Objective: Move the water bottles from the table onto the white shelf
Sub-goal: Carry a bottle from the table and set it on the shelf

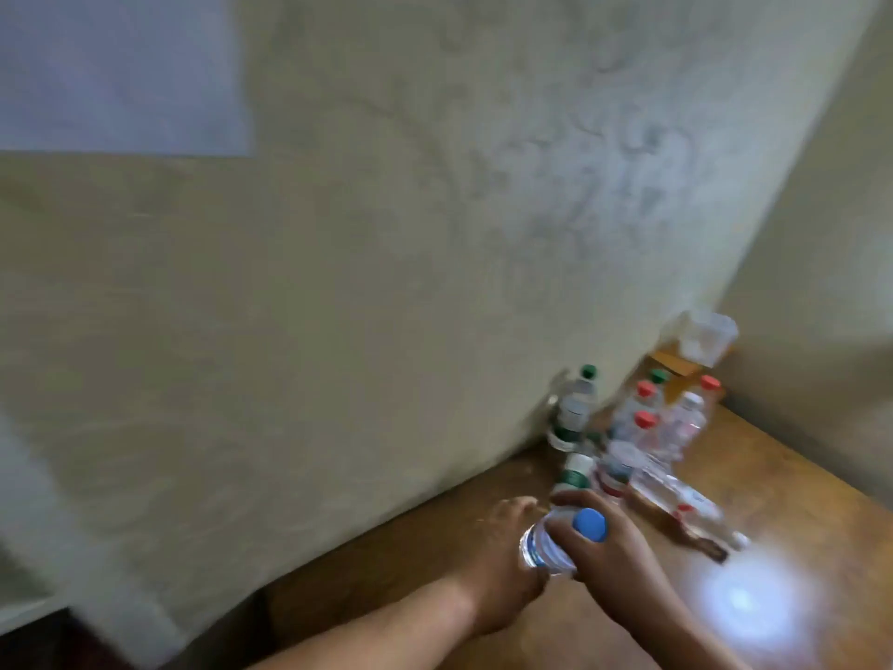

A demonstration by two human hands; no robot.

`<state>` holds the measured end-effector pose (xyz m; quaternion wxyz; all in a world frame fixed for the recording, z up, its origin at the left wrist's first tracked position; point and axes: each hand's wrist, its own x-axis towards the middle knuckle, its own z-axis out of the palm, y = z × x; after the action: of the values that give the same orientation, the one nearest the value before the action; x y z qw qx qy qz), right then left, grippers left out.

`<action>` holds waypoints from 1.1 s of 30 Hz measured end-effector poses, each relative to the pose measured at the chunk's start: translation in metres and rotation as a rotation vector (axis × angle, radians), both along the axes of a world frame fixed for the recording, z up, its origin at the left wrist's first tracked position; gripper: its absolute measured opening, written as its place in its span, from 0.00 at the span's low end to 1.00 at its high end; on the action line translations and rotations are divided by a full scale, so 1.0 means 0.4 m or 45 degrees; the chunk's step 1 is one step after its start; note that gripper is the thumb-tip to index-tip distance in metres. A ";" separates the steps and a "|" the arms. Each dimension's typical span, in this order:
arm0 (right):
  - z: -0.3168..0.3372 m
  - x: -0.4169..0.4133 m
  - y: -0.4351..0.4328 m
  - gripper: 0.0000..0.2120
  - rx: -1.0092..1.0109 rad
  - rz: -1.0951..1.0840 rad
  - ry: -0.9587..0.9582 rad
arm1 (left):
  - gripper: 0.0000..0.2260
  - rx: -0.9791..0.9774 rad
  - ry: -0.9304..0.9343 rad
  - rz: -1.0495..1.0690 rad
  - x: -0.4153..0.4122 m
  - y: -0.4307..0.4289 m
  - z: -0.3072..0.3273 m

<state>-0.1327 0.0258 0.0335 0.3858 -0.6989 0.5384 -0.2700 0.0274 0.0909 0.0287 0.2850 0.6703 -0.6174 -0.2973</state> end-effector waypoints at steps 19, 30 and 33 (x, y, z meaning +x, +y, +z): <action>0.334 0.988 0.802 0.27 -0.289 1.165 -0.103 | 0.27 -0.424 -0.014 0.852 0.921 0.973 0.189; 0.062 1.487 0.905 0.33 0.056 1.303 0.105 | 0.19 -0.655 0.184 1.616 1.210 1.091 0.119; 0.015 1.552 0.959 0.09 0.115 1.307 -0.008 | 0.17 -0.650 0.179 1.668 1.242 1.091 0.087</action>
<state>0.4880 0.4095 0.0396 0.5001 -0.8548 0.1361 -0.0244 0.5243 0.5271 0.0636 0.5927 0.7954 -0.1175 0.0468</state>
